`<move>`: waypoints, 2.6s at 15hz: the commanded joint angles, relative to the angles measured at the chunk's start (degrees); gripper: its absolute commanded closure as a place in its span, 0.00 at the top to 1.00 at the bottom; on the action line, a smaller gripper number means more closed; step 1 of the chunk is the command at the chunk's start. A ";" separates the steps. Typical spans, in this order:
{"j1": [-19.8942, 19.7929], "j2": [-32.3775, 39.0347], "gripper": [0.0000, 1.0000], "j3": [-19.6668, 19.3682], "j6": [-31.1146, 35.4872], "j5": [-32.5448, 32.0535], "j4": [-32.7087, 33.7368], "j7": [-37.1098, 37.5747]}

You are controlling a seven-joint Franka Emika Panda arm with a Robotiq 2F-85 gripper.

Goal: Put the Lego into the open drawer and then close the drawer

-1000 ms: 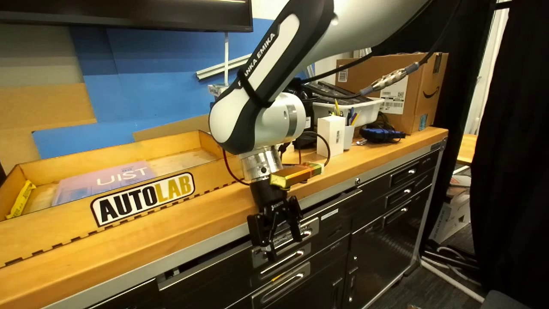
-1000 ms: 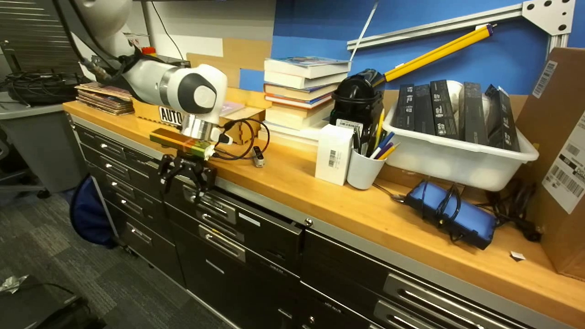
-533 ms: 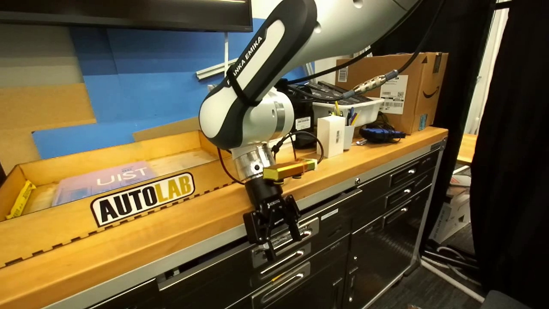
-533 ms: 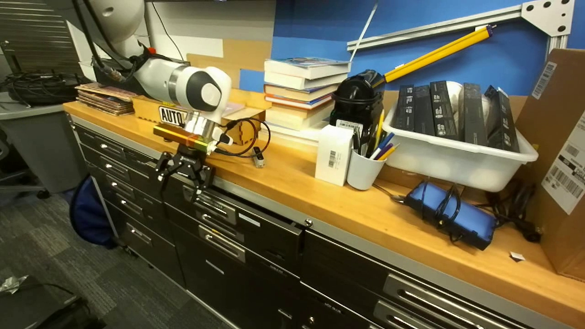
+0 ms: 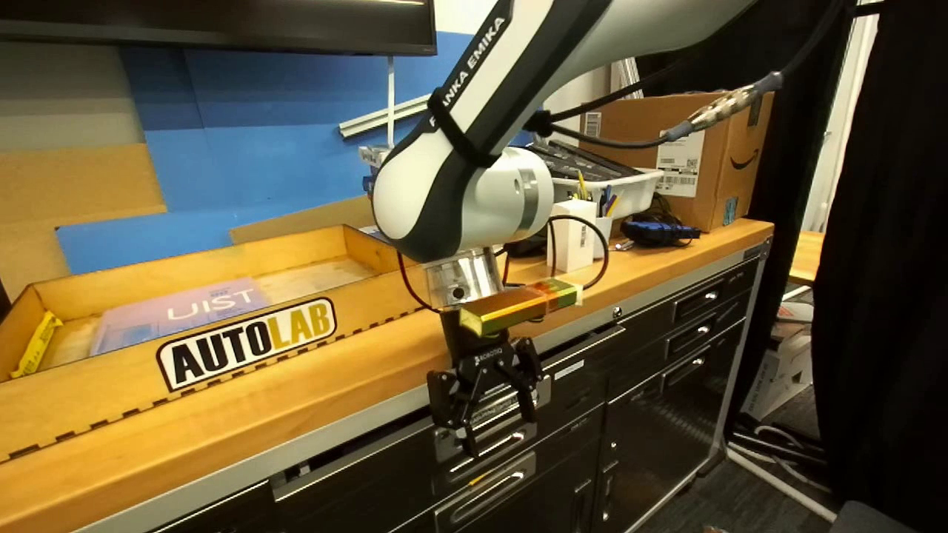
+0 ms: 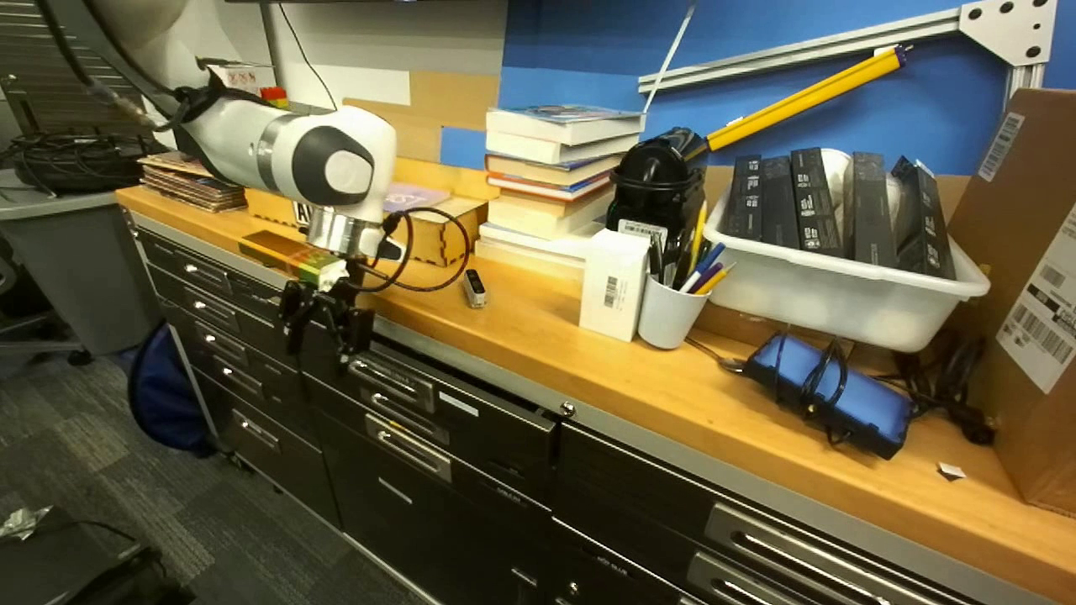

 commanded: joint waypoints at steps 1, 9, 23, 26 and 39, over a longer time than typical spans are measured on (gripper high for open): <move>1.25 -9.62 1.00 -0.29 7.45 0.73 -11.12 8.37; 1.15 2.10 1.00 0.89 3.85 1.30 -5.54 3.84; 2.48 5.97 1.00 -0.43 19.13 6.51 -7.08 16.81; 4.20 4.48 1.00 -1.48 26.31 5.56 -9.40 22.63; 20.74 1.69 1.00 -19.77 46.44 -19.47 -15.94 60.09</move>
